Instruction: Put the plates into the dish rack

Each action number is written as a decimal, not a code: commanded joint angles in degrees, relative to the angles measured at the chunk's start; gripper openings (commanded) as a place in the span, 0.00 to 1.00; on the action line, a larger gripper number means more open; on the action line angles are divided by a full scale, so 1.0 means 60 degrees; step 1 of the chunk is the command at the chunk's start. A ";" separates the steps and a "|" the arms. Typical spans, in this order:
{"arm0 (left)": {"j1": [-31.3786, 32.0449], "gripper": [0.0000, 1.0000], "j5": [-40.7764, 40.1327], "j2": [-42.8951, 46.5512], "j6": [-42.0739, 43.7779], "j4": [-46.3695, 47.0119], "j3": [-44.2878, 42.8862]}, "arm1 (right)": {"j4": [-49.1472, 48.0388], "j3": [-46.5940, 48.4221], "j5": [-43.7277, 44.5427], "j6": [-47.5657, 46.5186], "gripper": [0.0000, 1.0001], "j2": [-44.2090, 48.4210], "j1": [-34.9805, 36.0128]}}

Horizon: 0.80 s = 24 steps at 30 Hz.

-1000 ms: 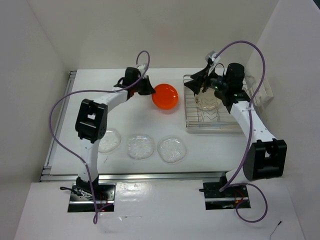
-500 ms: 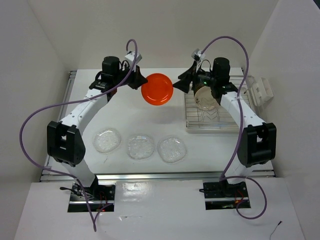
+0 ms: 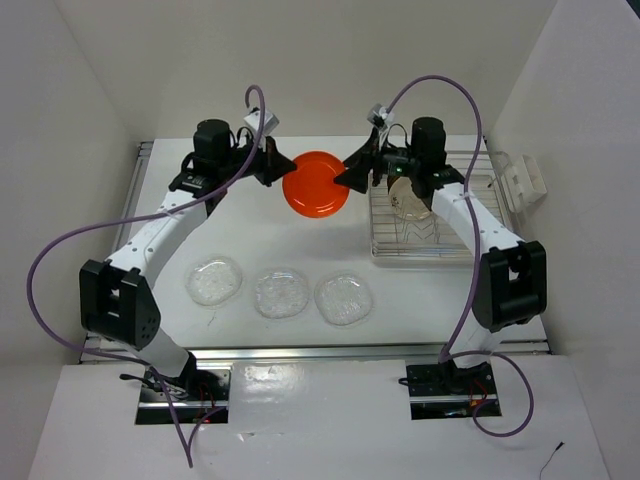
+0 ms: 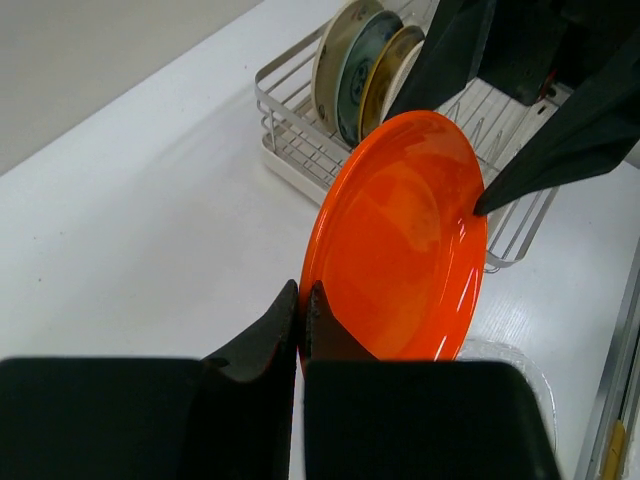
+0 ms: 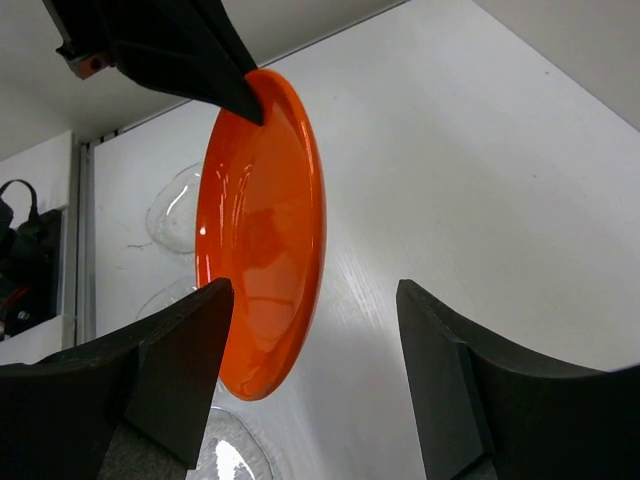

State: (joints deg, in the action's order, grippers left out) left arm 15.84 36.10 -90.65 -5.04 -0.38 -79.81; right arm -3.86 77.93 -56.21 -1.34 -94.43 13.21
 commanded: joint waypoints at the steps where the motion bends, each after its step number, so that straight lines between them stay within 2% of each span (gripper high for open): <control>1: 0.0027 0.00 0.0415 0.0446 -0.0244 0.1059 0.0001 | 0.0217 0.0269 -0.0388 -0.0098 0.74 -0.0067 0.0229; 3: 0.0027 0.00 0.0502 0.0533 -0.0244 0.1147 0.0001 | 0.0480 0.0268 -0.0388 -0.0185 0.69 -0.0067 0.0230; 4: 0.0027 0.00 0.0502 0.0533 -0.0244 0.1148 0.0001 | 0.0482 0.0268 -0.0388 -0.0186 0.64 -0.0067 0.0317; 5: 0.0027 0.00 0.0502 0.0533 -0.0244 0.1148 0.0001 | 0.0641 0.0268 -0.0301 -0.0273 0.54 -0.0067 0.0317; 6: 0.0027 0.00 0.0502 0.0533 -0.0244 0.1148 0.0088 | 0.0744 0.0384 -0.0300 -0.0434 0.37 -0.0154 0.0317; 7: 0.0027 0.00 0.0502 0.0533 -0.0244 0.1148 0.0089 | 0.0978 0.0516 -0.0170 -0.0435 0.00 -0.0155 0.0317; 9: 0.0027 0.00 0.0401 0.0533 -0.0244 0.1148 0.0089 | 0.1184 0.0604 0.0254 -0.0697 0.00 -0.0155 0.0317; 10: 0.0027 0.03 0.0284 0.0533 -0.0244 0.1061 0.0089 | 0.1286 0.0692 0.0474 -0.0858 0.00 -0.0068 0.0317; 11: 0.0027 0.13 0.0283 0.0533 -0.0244 0.0944 0.0089 | 0.1374 0.0693 0.0766 -0.1077 0.00 0.0020 0.0317; 12: 0.0027 0.52 0.0283 0.0635 -0.0085 0.0943 0.0176 | 0.1462 0.0693 0.1523 -0.1283 0.00 0.0239 0.0317; 13: 0.0027 0.66 0.0283 0.0636 -0.0083 0.0841 0.0177 | 0.1463 0.0693 0.1879 -0.1575 0.00 0.0386 0.0317; 14: 0.0027 0.93 0.0181 0.0737 0.0004 0.0840 0.0307 | 0.1463 0.0693 0.2230 -0.2477 0.00 0.0547 0.0317; 15: 0.0027 1.00 0.0180 0.0927 0.0005 0.0985 0.0512 | 0.1550 0.0693 0.2814 -0.2964 0.00 0.0940 0.0317; 18: -0.0104 1.00 -0.0390 0.1323 0.0005 0.1323 0.0835 | 0.1449 0.0211 0.3258 -0.4646 0.00 0.1906 -0.0223; 20: -0.0323 1.00 -0.0653 0.1324 0.0005 0.1441 0.0938 | 0.1331 -0.0082 0.2896 -0.5266 0.00 0.2377 -0.0952; 21: -0.0325 1.00 -0.0756 0.1324 0.0005 0.1441 0.0938 | 0.1491 -0.0083 0.2487 -0.6038 0.00 0.2800 -0.1203; 23: -0.0602 1.00 -0.1137 0.1324 0.0005 0.1441 0.0938 | 0.1988 -0.0317 0.2570 -0.6789 0.00 0.3125 -0.1628; 24: -0.0603 1.00 -0.1298 0.1179 0.0005 0.1441 0.0808 | 0.2324 -0.0318 0.2846 -0.7822 0.00 0.3228 -0.1718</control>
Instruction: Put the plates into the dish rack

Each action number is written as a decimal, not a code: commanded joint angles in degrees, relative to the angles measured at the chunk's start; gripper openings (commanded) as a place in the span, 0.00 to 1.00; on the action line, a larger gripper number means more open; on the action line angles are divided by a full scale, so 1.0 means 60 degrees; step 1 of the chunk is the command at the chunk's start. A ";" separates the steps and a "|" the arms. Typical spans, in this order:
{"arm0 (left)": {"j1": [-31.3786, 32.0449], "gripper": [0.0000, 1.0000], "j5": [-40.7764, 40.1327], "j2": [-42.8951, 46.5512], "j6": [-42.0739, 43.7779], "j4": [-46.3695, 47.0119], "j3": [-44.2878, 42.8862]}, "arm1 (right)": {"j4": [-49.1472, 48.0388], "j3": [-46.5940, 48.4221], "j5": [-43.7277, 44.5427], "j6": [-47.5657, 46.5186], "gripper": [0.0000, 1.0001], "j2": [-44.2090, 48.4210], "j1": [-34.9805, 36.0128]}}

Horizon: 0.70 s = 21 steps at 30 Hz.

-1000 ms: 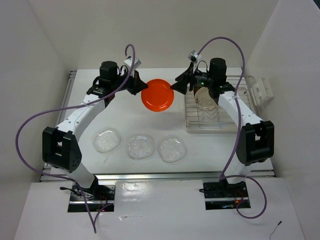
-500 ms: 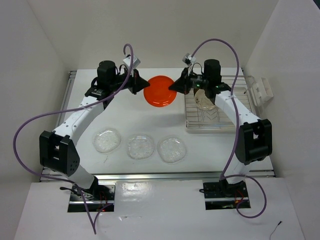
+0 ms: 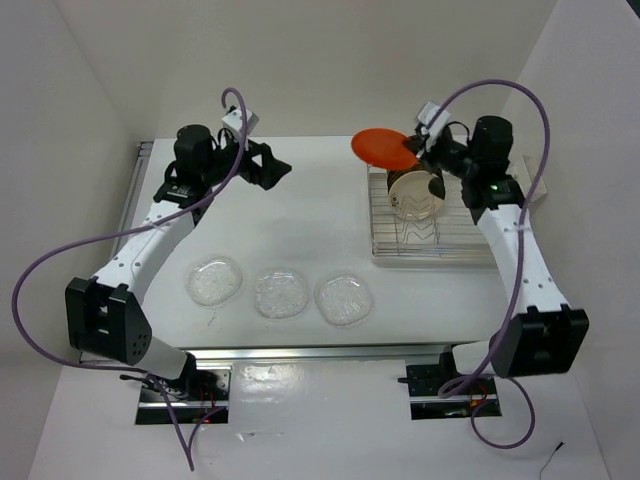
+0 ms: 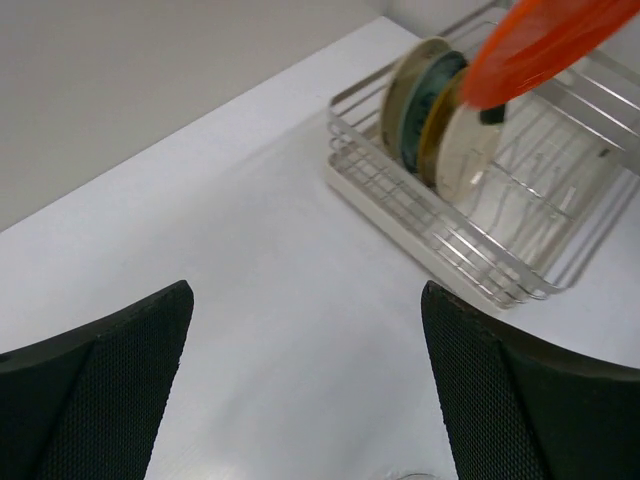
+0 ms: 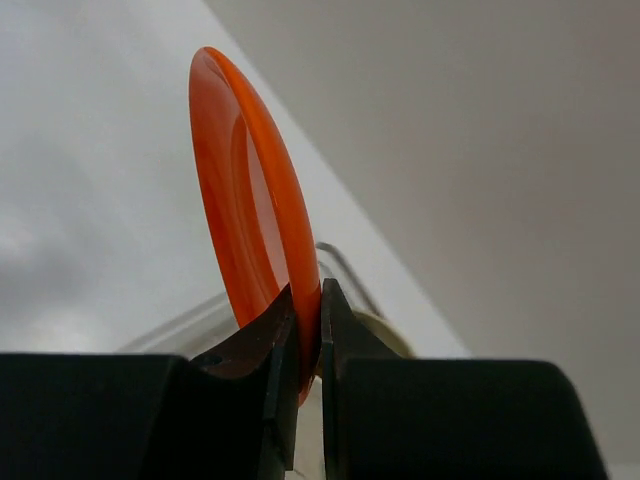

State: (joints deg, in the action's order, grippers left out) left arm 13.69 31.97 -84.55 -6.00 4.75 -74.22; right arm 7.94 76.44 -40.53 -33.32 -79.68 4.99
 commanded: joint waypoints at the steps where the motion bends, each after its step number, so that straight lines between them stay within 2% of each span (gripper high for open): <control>1: -0.0377 1.00 -0.0886 -0.0070 0.0165 0.0353 -0.0126 | 0.1085 -0.0070 0.0498 -0.2967 0.00 0.0872 -0.0349; 3: -0.0508 1.00 -0.1064 -0.0335 0.0063 0.0132 -0.0374 | 0.1938 -0.0070 0.1055 -0.4412 0.00 0.0873 -0.0436; 6: -0.0728 1.00 -0.1342 -0.0905 -0.0040 -0.0248 -0.0696 | 0.3025 -0.0245 0.2270 -0.5343 0.00 0.0786 -0.0553; 8: -0.0832 1.00 -0.1343 -0.1156 -0.0142 -0.0337 -0.0799 | 0.3026 -0.0653 0.2858 -0.5739 0.00 0.0901 -0.0554; 12: -0.1139 1.00 -0.1343 -0.1479 -0.0143 -0.0193 -0.0712 | 0.2178 -0.1416 0.2859 -0.5843 0.00 0.1107 -0.0920; 21: -0.1521 1.00 -0.0963 -0.1904 -0.0406 0.0101 -0.0521 | 0.1885 -0.1447 0.3123 -0.6531 0.00 0.0550 -0.1213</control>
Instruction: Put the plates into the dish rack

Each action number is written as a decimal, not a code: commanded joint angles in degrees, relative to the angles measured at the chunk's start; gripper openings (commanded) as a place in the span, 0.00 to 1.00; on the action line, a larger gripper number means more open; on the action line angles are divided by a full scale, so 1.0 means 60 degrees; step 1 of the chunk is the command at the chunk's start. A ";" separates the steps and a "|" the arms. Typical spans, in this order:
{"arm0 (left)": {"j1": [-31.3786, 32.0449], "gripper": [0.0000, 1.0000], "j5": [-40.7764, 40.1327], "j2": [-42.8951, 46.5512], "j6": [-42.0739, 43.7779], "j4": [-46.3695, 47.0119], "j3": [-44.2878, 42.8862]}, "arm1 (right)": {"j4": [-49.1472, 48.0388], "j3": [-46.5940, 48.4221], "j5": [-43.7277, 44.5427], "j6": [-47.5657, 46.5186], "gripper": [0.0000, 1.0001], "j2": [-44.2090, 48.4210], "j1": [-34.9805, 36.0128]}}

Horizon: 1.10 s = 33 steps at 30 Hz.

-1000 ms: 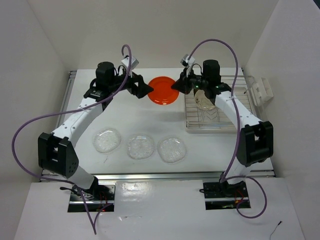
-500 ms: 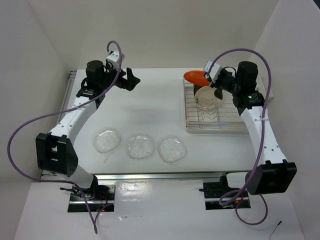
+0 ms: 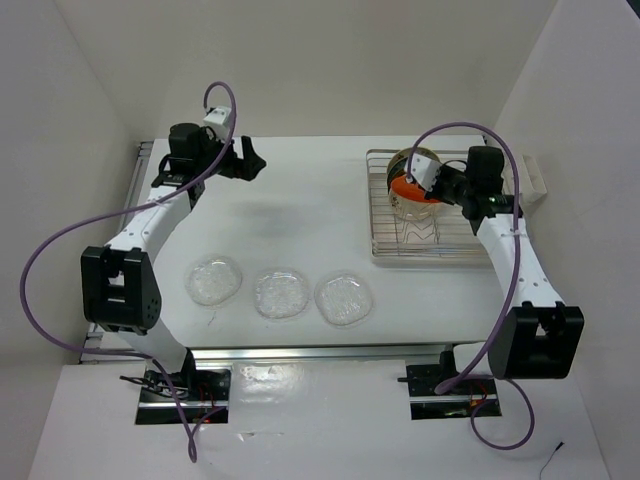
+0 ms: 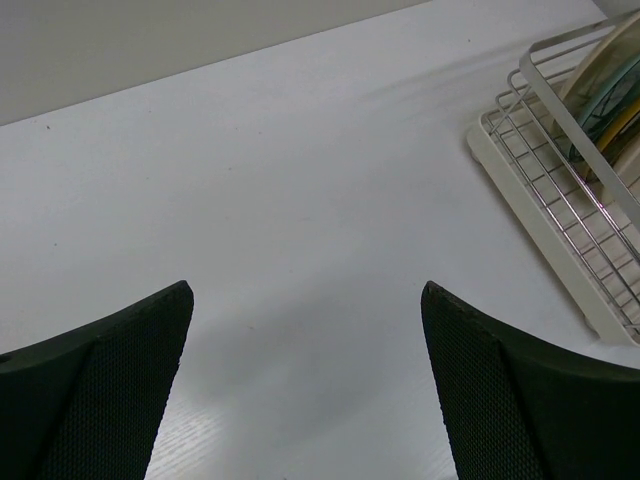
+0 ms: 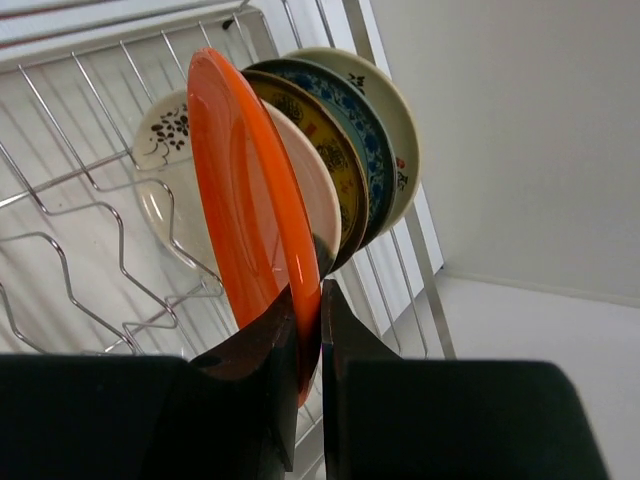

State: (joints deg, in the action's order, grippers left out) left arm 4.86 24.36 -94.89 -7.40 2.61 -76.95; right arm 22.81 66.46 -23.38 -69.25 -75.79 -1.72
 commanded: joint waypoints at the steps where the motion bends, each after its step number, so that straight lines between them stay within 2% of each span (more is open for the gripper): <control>1: -0.0049 1.00 0.0305 -0.0282 -0.0173 0.0458 -0.0066 | -0.0593 0.0218 0.0263 -0.0630 0.00 -0.0185 -0.0095; 10: -0.0137 1.00 0.0393 -0.0547 -0.0261 0.0371 -0.0066 | -0.0535 0.0482 0.0263 -0.1187 0.00 -0.0830 -0.0095; 14: -0.0137 1.00 0.1517 -0.0547 -0.0144 0.0152 -0.0066 | -0.0827 0.0278 0.0263 -0.1099 0.00 -0.1035 -0.0095; 15: -0.0137 1.00 0.1782 -0.0547 -0.0144 0.0151 0.0021 | -0.0929 0.0277 0.0263 -0.1099 0.07 -0.1123 -0.0095; 16: -0.0137 1.00 0.2060 -0.0634 -0.0231 0.0020 0.0022 | -0.0930 0.0175 0.0263 -0.0969 0.18 -0.1123 -0.0095; 18: -0.0137 1.00 0.2863 -0.0635 -0.0232 0.0019 0.0372 | -0.0829 0.0174 0.0263 -0.0821 0.25 -0.1327 -0.0095; 21: 0.0038 0.99 0.3307 -0.0227 -0.0334 0.0019 0.1162 | -0.0508 0.0524 0.0176 -0.0061 0.45 -0.1431 -0.0095; 22: 0.0155 0.99 0.3410 -0.0123 -0.0218 0.0019 0.1295 | -0.0505 0.0613 0.0074 0.0158 0.48 -0.1431 -0.0095; 23: 0.0156 0.98 0.3411 -0.0122 -0.0101 -0.0184 0.1398 | -0.0346 0.0700 -0.0203 0.0639 0.51 -0.1431 -0.0095; 25: 0.0346 0.98 0.3702 -0.0020 0.0337 -0.0957 0.1399 | -0.0227 0.0892 -0.0570 0.1299 0.65 -0.1344 -0.0095; 28: 0.0448 0.96 0.3938 -0.0020 0.0705 -0.2071 0.1399 | -0.0430 0.1229 -0.1492 0.3099 0.65 -0.0963 -0.0095; 29: 0.0565 0.96 0.3938 0.0067 0.0807 -0.2264 0.1312 | -0.0592 0.1345 -0.1799 0.4178 0.65 -0.0832 -0.0095; 30: 0.0566 0.96 0.3706 0.0242 0.0808 -0.2397 0.1398 | -0.0767 0.1346 -0.2571 0.4638 0.65 -0.0555 -0.0095; 32: 0.0654 0.96 0.3119 0.0550 0.0547 -0.2398 0.1603 | -0.1615 0.1098 -0.3439 0.5546 0.68 -0.0246 -0.0095; 33: 0.0654 0.96 0.2900 0.0914 0.0385 -0.2398 0.1850 | -0.2039 0.0937 -0.4124 0.6610 0.74 0.0031 -0.0095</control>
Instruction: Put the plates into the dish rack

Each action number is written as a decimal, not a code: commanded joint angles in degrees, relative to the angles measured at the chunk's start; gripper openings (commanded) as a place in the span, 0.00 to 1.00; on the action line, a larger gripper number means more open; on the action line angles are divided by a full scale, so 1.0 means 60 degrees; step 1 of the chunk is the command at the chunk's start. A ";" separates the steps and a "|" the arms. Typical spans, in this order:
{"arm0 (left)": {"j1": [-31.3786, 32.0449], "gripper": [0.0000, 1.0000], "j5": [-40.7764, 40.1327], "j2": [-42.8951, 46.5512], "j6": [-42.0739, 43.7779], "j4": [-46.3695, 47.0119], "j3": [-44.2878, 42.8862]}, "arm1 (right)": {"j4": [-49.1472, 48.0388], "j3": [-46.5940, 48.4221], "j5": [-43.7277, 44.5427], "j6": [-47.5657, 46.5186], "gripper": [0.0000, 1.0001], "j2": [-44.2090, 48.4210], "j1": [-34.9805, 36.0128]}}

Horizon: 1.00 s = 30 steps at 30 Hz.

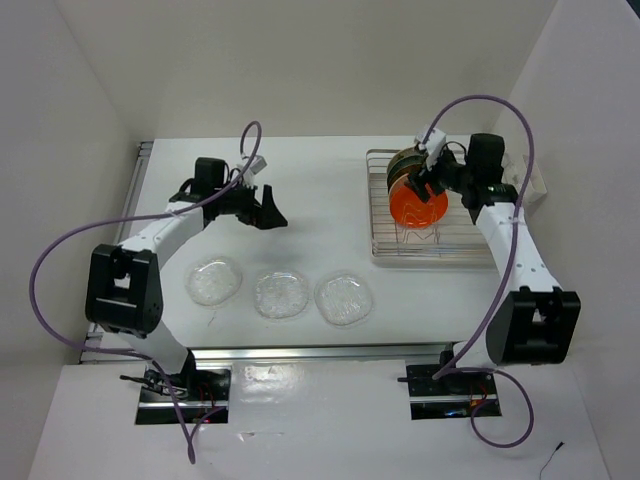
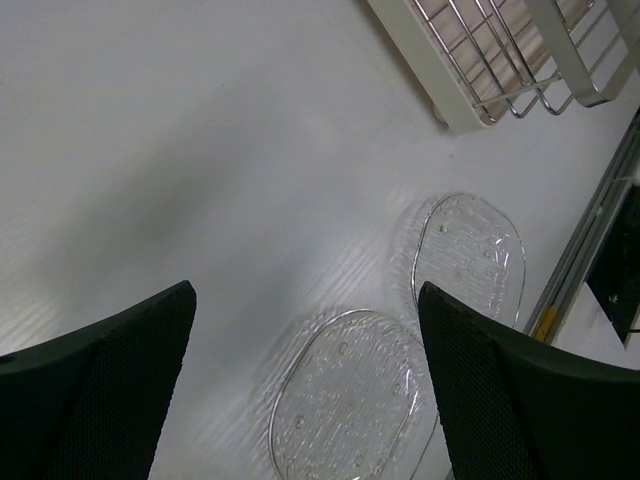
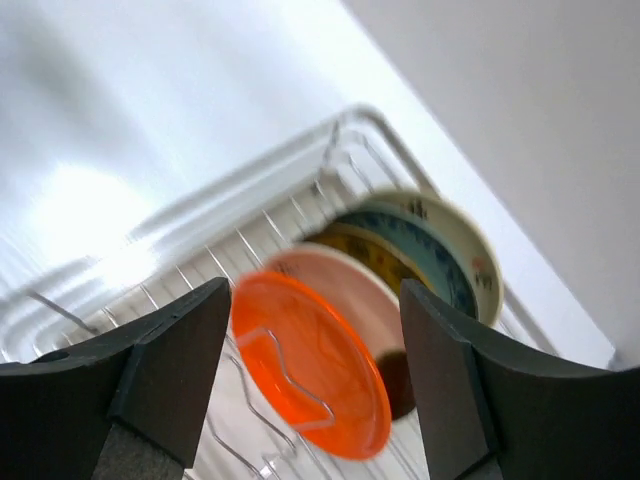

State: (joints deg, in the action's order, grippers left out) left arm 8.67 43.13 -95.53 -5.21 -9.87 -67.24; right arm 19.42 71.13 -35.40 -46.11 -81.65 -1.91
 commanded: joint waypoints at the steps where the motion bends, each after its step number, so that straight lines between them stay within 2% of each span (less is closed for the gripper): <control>1: 0.0020 0.97 -0.0985 0.1212 -0.0198 -0.0318 0.0351 | -0.2436 -0.0192 -0.2345 0.3386 0.76 0.1112 -0.0062; 3: 0.0020 0.99 -0.1998 0.1651 -0.0916 -0.0420 0.0542 | -0.3233 -0.0443 -0.3133 0.4921 0.78 0.1214 0.0026; 4: 0.0020 0.99 -0.2917 0.2132 -0.1150 -0.0421 0.0775 | -0.3527 -0.0560 -0.3269 0.5424 0.79 0.1215 0.0171; 6: 0.0020 0.99 -0.3771 0.2661 -0.1720 -0.0640 0.1170 | -0.4100 -0.0562 -0.3357 0.6608 0.79 0.0837 0.0434; 7: -0.0081 0.99 -0.4806 0.3186 -0.2014 -0.0945 0.1289 | -0.3970 -0.0330 -0.3460 0.6818 0.80 0.0675 0.0436; 11: -0.0623 0.99 -0.7050 0.4273 -0.4005 -0.2072 0.1961 | -0.3137 0.0548 -0.3694 0.7113 0.80 -0.0204 0.0815; 12: -0.0900 0.99 -0.7420 0.4841 -0.4908 -0.2293 0.2152 | -0.3047 0.0653 -0.3695 0.7012 0.80 -0.0322 0.0947; 14: -0.1150 0.99 -0.8151 0.5372 -0.5588 -0.2558 0.2751 | -0.3220 0.0654 -0.3798 0.7011 0.80 -0.0527 0.1037; 18: -0.1662 0.99 -0.8975 0.5989 -0.7052 -0.3290 0.3472 | -0.3762 0.0537 -0.3798 0.6923 0.81 -0.0528 0.1387; 22: -0.2204 0.99 -0.8801 0.6076 -0.7830 -0.3658 0.4189 | -0.3852 0.0624 -0.3798 0.6923 0.81 -0.0718 0.1505; 25: -0.2206 0.99 -0.8800 0.6354 -0.8386 -0.3409 0.4980 | -0.3852 0.0800 -0.3886 0.7098 0.81 -0.0821 0.1608; 30: -0.2294 0.85 -0.8800 0.6722 -0.8741 -0.2898 0.6091 | -0.3749 0.0903 -0.3886 0.7099 0.81 -0.0923 0.1608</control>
State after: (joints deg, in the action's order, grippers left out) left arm -4.56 -8.75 -57.41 -54.04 -29.54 -33.06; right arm -0.45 73.45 -57.69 -4.29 -87.05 7.14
